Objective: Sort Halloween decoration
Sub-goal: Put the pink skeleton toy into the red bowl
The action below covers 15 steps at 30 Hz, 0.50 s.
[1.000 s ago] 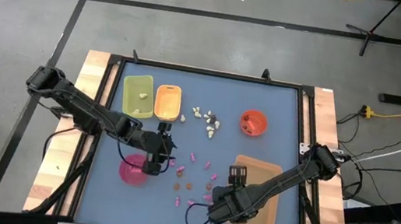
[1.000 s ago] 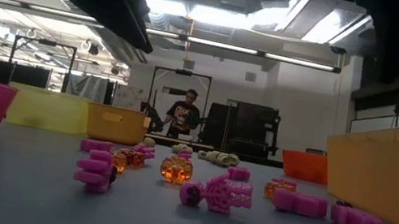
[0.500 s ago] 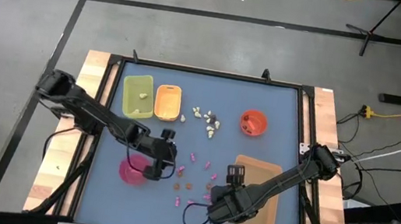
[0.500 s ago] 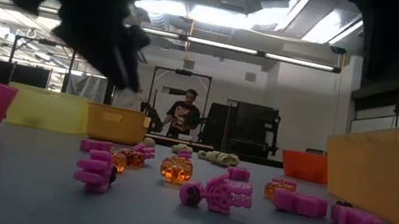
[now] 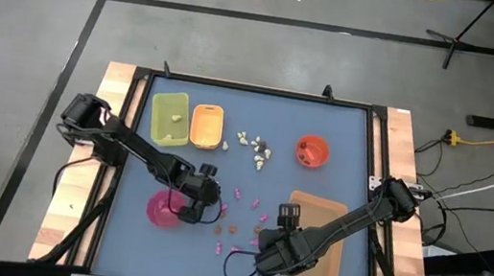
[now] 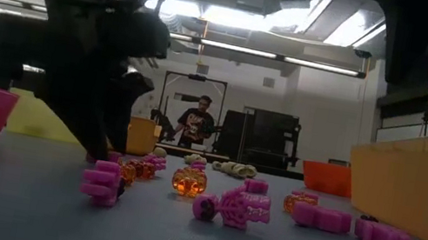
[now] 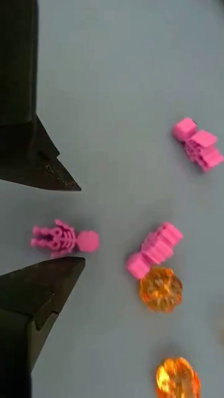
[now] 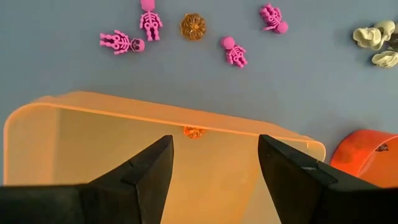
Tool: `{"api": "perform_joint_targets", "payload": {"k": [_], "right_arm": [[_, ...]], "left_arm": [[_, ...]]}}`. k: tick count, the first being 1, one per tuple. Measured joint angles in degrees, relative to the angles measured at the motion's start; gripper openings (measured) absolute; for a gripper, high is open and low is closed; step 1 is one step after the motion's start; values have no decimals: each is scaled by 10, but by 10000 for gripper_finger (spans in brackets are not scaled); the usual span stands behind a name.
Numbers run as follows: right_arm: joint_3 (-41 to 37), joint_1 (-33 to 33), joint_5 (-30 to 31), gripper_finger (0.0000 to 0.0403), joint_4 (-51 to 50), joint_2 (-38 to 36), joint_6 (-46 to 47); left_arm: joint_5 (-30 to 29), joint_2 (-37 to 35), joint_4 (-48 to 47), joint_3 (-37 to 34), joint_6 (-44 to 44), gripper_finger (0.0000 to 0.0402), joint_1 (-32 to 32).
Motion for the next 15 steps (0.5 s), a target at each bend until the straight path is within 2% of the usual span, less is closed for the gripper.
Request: {"api": "perform_joint_targets", "payload": {"k": [7, 15], "right_arm": [[0, 0, 0, 234, 2, 0, 0], [0, 0, 1, 234, 13, 0, 0]], "left_arm": [[39, 0, -6, 0, 0, 167, 21], [55, 0, -22, 0, 0, 167, 27]]}}
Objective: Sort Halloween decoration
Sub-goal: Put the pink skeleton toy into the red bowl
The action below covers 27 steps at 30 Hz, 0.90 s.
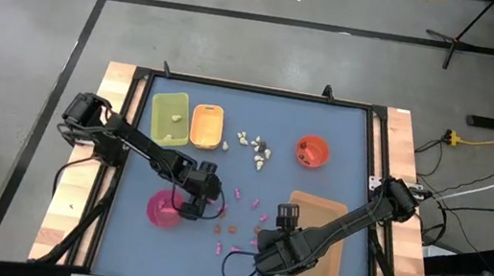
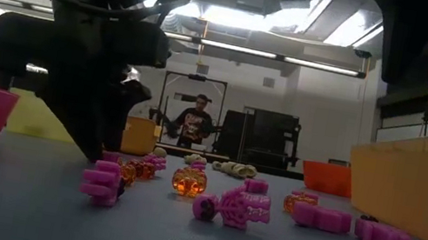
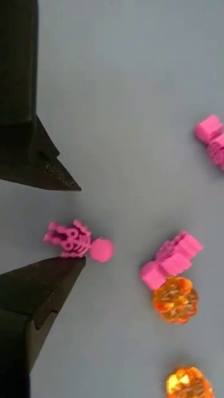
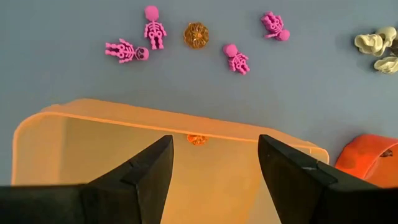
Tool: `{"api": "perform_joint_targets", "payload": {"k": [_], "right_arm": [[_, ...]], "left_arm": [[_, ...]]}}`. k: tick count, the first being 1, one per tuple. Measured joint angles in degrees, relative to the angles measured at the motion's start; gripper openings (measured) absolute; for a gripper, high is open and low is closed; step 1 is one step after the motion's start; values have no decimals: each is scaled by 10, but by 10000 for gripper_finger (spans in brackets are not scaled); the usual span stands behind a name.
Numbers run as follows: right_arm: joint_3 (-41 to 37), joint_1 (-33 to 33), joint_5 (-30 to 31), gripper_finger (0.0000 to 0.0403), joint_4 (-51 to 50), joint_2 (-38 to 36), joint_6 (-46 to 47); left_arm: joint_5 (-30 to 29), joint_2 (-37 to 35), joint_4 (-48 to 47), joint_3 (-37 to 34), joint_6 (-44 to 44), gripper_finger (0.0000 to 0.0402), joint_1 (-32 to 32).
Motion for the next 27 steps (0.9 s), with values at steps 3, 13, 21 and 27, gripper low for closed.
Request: {"api": "perform_joint_targets", "payload": {"k": [3, 13, 21, 27], "right_arm": [[0, 0, 0, 234, 0, 0, 0], [0, 0, 0, 234, 0, 0, 0], [0, 0, 0, 234, 0, 0, 0], [0, 0, 0, 234, 0, 0, 0]], "left_arm": [[1, 0, -3, 0, 0, 167, 0], [3, 0, -4, 0, 1, 144, 0], [4, 0, -5, 0, 1, 95, 0], [5, 0, -6, 0, 1, 59, -1]]}}
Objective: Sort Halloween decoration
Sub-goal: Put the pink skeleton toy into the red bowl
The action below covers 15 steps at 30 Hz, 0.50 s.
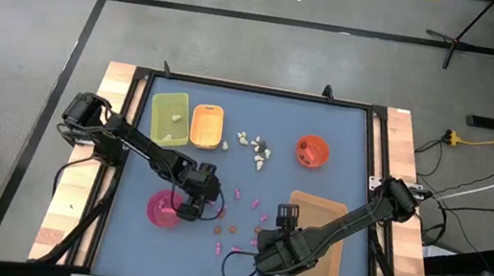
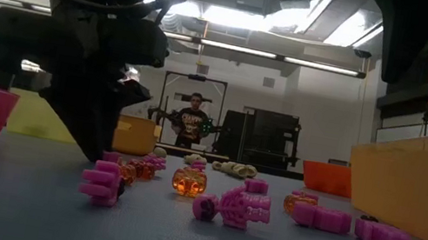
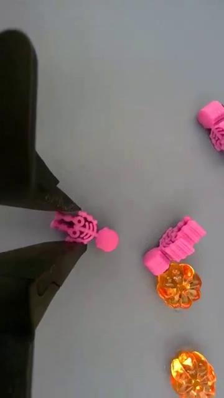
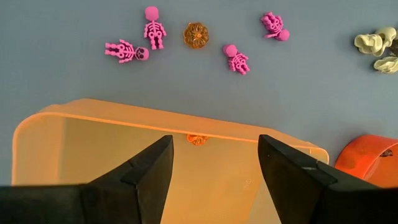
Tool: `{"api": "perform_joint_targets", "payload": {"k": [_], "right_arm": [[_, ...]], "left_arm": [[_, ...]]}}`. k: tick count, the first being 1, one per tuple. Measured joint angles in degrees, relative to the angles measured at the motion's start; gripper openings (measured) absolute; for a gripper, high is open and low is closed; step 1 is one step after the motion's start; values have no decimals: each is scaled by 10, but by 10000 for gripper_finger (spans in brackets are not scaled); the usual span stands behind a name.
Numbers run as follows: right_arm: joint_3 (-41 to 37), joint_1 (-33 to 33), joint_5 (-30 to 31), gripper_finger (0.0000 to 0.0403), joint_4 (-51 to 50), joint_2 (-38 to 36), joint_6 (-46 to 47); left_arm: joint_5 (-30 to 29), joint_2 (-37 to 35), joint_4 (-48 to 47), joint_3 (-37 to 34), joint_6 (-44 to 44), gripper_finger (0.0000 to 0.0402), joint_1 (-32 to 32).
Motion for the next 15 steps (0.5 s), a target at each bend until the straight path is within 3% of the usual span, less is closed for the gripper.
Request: {"api": "perform_joint_targets", "payload": {"k": [15], "right_arm": [[0, 0, 0, 234, 0, 0, 0]], "left_arm": [[-3, 0, 0, 0, 0, 30, 0]]}}
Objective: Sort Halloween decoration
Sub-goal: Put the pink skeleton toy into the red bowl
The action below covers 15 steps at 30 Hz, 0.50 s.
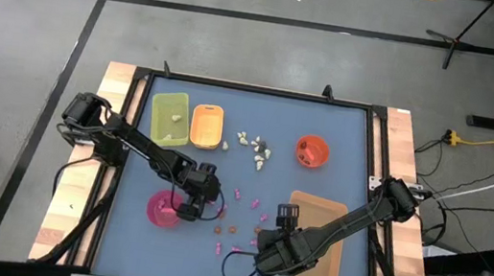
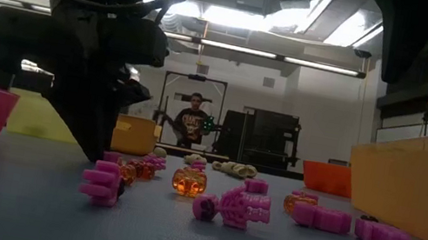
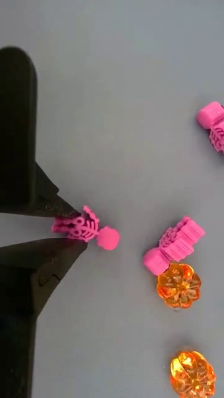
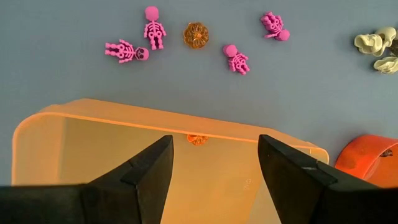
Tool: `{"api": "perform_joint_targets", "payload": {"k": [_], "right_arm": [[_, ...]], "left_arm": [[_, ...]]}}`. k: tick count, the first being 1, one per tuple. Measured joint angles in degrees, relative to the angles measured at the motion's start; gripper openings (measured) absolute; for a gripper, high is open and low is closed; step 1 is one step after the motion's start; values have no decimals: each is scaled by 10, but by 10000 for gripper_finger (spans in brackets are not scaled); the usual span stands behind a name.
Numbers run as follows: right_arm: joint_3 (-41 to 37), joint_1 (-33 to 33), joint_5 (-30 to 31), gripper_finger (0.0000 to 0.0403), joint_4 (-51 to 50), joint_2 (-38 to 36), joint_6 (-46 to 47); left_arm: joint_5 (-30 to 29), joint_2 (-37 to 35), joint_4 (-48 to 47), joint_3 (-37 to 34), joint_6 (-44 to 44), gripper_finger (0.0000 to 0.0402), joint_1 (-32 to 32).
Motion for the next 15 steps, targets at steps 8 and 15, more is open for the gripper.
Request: {"api": "perform_joint_targets", "payload": {"k": [8, 15], "right_arm": [[0, 0, 0, 234, 1, 0, 0], [0, 0, 0, 234, 2, 0, 0]], "left_arm": [[-5, -5, -2, 1, 0, 30, 1], [-8, -8, -47, 35, 0, 30, 1]]}}
